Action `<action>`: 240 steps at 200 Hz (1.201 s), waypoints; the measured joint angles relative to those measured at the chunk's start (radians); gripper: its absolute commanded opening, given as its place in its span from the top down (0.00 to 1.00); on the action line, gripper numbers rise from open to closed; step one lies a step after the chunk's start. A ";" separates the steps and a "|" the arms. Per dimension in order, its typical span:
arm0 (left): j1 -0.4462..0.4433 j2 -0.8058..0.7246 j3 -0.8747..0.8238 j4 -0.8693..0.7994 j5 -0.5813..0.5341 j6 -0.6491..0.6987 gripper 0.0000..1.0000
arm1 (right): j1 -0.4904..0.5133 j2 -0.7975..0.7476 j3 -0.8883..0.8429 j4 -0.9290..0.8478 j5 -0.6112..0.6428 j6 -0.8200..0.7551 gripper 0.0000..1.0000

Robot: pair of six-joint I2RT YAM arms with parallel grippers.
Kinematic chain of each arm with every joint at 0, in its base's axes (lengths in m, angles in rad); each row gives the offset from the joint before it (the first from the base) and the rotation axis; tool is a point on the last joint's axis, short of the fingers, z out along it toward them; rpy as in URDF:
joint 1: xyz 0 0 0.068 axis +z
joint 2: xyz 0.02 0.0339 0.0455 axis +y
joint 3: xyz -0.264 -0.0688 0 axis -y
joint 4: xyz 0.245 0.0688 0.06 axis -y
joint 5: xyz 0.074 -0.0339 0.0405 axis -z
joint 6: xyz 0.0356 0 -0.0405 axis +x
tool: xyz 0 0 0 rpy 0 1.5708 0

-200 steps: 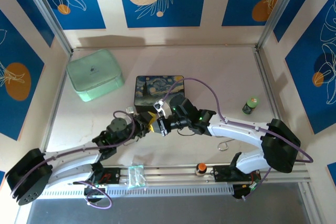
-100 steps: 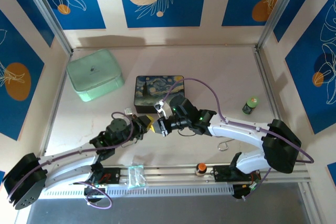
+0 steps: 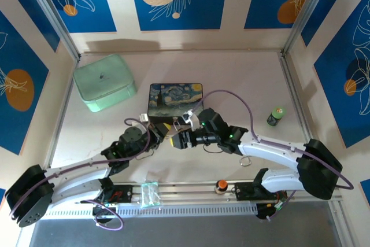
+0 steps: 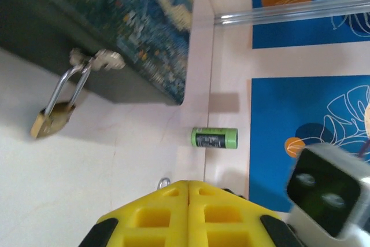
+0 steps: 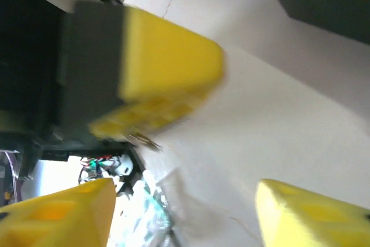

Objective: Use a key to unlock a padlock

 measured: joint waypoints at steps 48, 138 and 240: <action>0.000 -0.026 0.027 0.122 -0.045 0.175 1.00 | -0.015 -0.042 -0.109 0.278 -0.035 0.193 0.35; -0.009 0.107 0.036 0.473 -0.034 0.205 1.00 | 0.004 -0.044 -0.102 0.586 -0.021 0.274 0.55; -0.027 0.129 0.036 0.543 -0.038 0.196 1.00 | -0.025 0.014 -0.102 0.676 -0.020 0.300 0.73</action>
